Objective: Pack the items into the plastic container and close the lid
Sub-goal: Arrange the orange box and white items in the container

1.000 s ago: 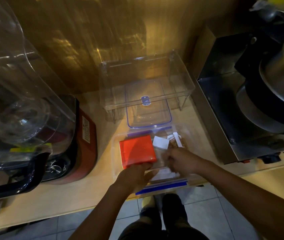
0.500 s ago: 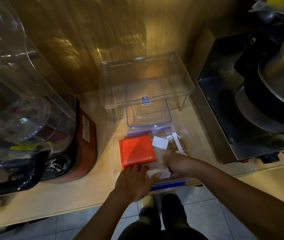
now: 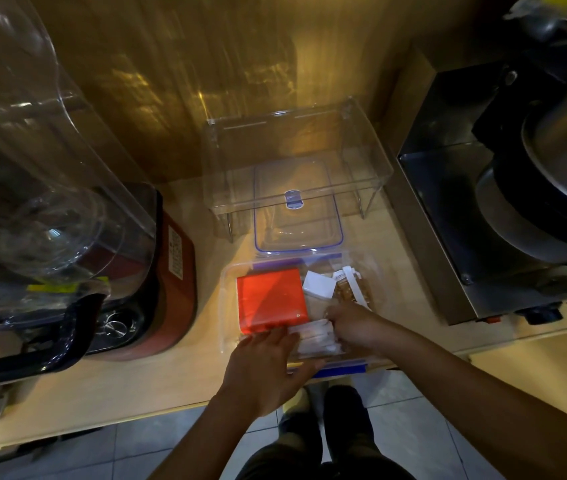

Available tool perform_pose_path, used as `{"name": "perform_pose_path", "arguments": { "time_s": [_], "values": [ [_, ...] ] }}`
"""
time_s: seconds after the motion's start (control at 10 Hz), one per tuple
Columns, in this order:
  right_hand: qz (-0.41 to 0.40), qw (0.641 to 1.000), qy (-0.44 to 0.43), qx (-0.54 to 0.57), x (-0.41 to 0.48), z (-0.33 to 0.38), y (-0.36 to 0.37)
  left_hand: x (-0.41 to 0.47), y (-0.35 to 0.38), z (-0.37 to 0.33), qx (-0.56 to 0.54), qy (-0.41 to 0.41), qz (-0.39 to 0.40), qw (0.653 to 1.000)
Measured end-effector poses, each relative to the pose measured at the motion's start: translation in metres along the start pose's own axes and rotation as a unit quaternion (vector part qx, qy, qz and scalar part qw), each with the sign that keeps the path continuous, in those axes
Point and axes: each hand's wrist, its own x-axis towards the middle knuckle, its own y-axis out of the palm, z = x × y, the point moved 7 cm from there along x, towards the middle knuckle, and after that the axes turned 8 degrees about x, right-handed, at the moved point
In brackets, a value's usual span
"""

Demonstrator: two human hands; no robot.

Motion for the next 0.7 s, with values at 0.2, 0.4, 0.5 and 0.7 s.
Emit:
{"name": "perform_pose_path", "arguments": {
  "time_s": [0.2, 0.4, 0.5, 0.7],
  "values": [
    [0.034, 0.994, 0.000, -0.102, 0.006, -0.005, 0.012, -0.006, 0.007, 0.010, -0.006, -0.018, 0.015, 1.000],
    [0.000, 0.995, -0.016, -0.102, 0.007, 0.000, 0.006, -0.005, 0.010, 0.014, 0.006, -0.023, 0.002, 1.000],
    [0.006, 0.998, -0.008, -0.065, 0.006, 0.000, 0.010, -0.003, 0.012, 0.014, 0.011, -0.023, 0.009, 1.000],
    [0.030, 0.999, -0.008, -0.037, 0.009, -0.006, 0.014, 0.000, 0.011, 0.013, 0.009, -0.016, 0.007, 1.000]
  ]
}}
